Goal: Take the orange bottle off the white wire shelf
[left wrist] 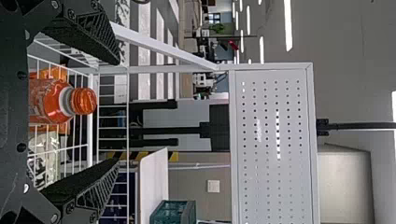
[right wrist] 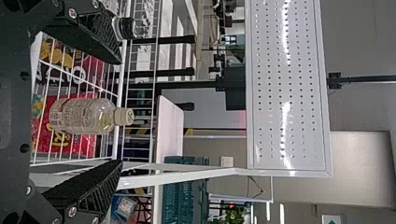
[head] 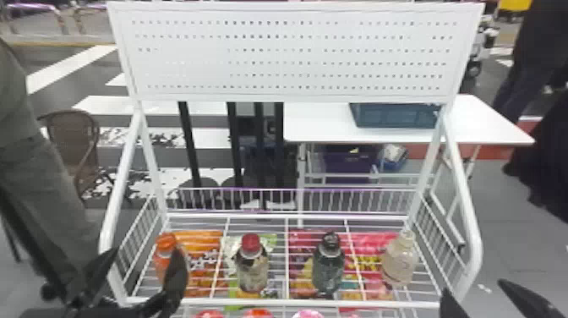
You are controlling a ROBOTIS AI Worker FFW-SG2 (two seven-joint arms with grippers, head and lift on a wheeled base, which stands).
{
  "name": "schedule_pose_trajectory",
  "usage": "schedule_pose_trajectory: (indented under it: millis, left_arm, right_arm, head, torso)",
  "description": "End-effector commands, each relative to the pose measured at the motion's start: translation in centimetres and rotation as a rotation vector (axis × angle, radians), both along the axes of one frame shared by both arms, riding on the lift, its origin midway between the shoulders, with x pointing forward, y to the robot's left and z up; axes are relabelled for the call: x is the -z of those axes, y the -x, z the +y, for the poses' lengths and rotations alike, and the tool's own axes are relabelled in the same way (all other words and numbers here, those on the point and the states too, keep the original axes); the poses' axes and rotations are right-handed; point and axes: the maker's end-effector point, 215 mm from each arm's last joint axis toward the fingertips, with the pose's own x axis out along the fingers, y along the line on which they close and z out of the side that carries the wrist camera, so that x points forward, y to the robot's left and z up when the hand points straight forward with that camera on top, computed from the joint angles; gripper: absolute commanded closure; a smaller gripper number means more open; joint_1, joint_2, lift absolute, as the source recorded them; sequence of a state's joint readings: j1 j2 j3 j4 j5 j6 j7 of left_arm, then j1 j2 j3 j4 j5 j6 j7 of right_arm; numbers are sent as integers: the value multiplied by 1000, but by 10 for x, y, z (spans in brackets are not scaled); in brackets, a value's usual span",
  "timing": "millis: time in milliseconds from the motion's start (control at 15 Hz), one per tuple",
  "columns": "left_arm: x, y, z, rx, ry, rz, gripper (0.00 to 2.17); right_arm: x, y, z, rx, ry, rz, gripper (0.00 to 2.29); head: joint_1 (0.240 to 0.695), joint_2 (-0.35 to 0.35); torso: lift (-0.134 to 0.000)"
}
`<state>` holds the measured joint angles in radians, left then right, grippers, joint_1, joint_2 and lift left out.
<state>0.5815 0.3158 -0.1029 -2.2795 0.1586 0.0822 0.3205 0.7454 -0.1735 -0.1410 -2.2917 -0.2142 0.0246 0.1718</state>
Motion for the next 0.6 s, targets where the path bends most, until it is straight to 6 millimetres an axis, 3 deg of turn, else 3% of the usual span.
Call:
schedule_pose_trajectory:
  millis: [0,533]
  left_arm:
    - [0,0,-1,0,1,0,174]
    - [4,3,-4,2,-7,5,174]
  right_arm:
    - [1,0,1,-1,0,3,144]
    - [0,1,1,-3,-2,-2,144]
  head:
    - [499,0]
    - [499,0]
  torso:
    - [0]
    - [0]
